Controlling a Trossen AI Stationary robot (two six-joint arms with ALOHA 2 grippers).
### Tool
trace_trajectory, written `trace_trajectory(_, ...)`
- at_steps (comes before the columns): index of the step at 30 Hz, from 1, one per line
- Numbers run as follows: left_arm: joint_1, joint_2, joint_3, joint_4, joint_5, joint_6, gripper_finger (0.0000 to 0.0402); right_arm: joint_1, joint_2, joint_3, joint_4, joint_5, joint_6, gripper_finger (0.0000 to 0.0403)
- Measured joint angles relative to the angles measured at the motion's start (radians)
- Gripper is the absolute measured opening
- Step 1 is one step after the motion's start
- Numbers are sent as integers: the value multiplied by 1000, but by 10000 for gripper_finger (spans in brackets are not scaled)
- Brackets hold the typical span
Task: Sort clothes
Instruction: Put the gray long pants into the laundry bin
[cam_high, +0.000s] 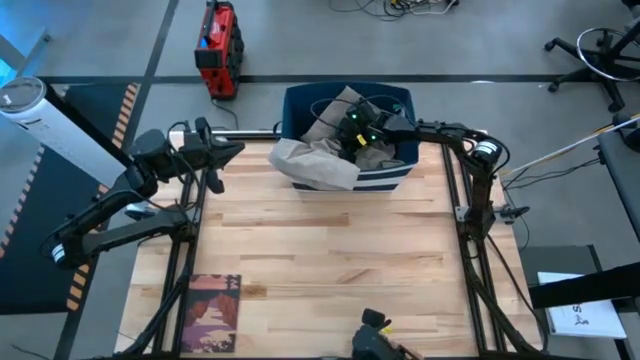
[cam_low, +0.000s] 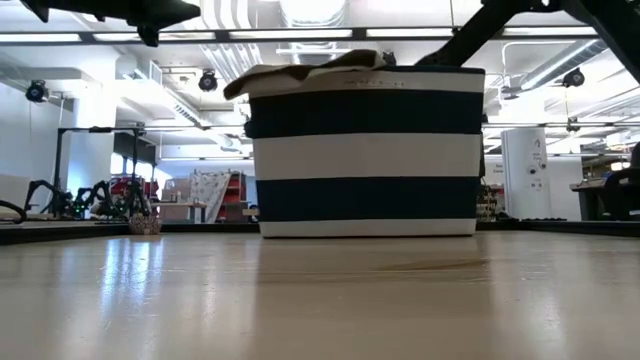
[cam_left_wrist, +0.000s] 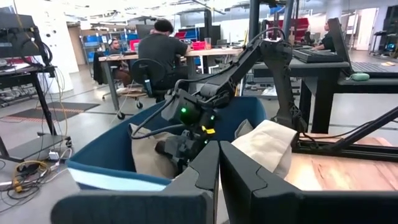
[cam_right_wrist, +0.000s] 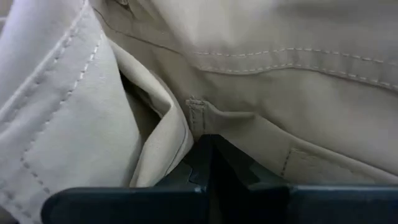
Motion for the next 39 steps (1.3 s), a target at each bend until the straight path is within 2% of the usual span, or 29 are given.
trace_trajectory(5, 0, 0, -1, -7, 0, 0, 0, -5, -42, -3, -103, -17, -1, 0)
trace_trajectory(11, 0, 0, -2, -7, 0, -5, 0, 1, -155, 8, -124, -5, 2, 13)
trace_trajectory(17, 0, 0, -2, -6, 1, -6, 0, 38, -339, 50, -171, 3, -12, 84)
trace_trajectory(23, 0, 0, -2, -6, 1, -7, 0, 187, -519, 57, -209, 43, -102, 170)
trace_trajectory(25, 0, 0, -2, -6, 1, -7, 0, 270, -562, 54, -241, 108, -150, 190)
trace_trajectory(29, 0, 0, -2, -6, 1, -7, 0, 465, -615, 34, -280, 317, -255, 210)
trace_trajectory(34, 0, 0, -2, -6, 1, -7, 0, 686, -621, -20, -295, 587, -365, 217)
trace_trajectory(39, 0, 0, -2, -8, 1, -7, 0, 835, -592, -87, -302, 793, -425, 214)
